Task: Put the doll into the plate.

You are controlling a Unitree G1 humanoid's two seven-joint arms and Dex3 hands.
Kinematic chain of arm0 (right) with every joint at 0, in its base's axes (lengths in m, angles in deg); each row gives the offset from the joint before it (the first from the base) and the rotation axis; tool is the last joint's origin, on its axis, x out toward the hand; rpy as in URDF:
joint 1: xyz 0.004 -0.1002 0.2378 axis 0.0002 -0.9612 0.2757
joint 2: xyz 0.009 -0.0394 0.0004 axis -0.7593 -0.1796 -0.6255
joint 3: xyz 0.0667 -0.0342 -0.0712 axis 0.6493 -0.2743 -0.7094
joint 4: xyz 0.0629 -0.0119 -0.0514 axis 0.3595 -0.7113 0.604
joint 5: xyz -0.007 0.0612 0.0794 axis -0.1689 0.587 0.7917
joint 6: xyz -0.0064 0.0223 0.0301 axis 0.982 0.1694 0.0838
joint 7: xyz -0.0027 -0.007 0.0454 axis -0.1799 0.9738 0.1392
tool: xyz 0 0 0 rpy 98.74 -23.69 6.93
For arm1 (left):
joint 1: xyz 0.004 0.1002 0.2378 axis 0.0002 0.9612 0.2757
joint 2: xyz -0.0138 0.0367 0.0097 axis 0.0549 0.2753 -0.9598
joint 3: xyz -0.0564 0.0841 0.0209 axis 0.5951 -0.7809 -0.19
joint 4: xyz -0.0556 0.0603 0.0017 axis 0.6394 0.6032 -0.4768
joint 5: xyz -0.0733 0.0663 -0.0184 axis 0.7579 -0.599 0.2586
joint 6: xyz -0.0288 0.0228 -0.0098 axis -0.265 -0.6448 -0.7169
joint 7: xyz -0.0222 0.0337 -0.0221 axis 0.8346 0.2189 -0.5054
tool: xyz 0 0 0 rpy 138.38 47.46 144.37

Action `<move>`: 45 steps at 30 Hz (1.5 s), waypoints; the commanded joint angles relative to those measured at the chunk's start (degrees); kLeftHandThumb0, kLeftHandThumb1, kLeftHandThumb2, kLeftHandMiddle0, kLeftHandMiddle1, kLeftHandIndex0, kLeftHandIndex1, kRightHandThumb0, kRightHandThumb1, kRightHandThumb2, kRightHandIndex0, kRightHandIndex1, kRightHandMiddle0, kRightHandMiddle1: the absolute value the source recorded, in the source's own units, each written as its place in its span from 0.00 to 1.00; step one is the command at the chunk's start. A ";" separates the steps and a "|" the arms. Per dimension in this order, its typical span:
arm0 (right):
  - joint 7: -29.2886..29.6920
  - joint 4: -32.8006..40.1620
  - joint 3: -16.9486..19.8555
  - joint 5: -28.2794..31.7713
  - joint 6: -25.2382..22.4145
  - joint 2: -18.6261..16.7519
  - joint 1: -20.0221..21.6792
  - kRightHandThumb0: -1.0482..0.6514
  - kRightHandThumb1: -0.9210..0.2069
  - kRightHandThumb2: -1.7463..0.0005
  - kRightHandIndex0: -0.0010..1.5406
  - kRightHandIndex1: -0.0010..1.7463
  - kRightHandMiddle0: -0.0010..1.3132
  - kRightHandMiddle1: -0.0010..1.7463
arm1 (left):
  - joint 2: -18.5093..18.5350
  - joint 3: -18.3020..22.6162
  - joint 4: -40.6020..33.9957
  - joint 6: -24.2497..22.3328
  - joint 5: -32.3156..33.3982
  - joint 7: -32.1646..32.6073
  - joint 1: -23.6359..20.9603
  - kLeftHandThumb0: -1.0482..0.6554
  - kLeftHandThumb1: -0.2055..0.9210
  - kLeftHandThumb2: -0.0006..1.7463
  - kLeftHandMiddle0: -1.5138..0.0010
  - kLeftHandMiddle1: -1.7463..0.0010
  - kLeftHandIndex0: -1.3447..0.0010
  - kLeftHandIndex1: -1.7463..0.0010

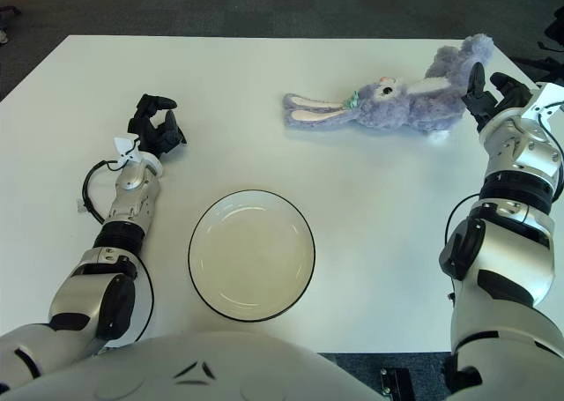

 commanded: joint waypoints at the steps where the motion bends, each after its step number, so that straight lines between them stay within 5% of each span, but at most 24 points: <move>1: 0.34 1.77 -0.21 0.49 -0.91 -0.63 -0.78 0.45 0.40 0.44 0.12 0.33 0.00 0.44 | -0.16 -0.07 1.32 -0.76 -0.15 0.31 0.67 0.38 0.71 0.55 0.32 0.00 0.71 0.00; 12: -0.45 6.12 -0.44 1.13 -8.88 0.10 -1.36 0.37 0.33 0.51 0.14 0.21 0.00 0.26 | -0.35 -0.08 1.19 -1.31 0.19 0.02 0.61 0.38 0.72 0.54 0.31 0.00 0.71 0.00; 19: -3.38 15.30 0.22 3.77 -18.44 -0.35 -4.32 0.33 0.32 0.55 0.16 0.20 0.00 0.16 | -0.27 -0.27 0.82 -2.00 0.06 -0.03 0.70 0.38 0.72 0.54 0.31 0.00 0.71 0.00; 32: -5.80 16.08 2.31 7.29 -30.07 0.85 -3.00 0.32 0.34 0.57 0.15 0.20 0.00 0.02 | -0.31 -0.12 0.47 -2.17 0.37 -0.36 0.76 0.38 0.71 0.55 0.31 0.00 0.71 0.00; 40: -10.16 20.24 -3.37 5.02 -31.68 2.48 -4.95 0.30 0.35 0.57 0.14 0.20 0.02 0.01 | -0.43 -0.22 0.25 -2.13 0.34 -0.23 0.87 0.38 0.71 0.55 0.31 0.00 0.71 0.00; 45: -15.50 22.57 -7.71 3.32 -29.55 4.56 -7.42 0.28 0.32 0.60 0.14 0.18 0.00 0.11 | -0.39 -0.49 -0.08 -2.01 -0.11 0.04 1.12 0.38 0.72 0.54 0.30 0.00 0.71 0.00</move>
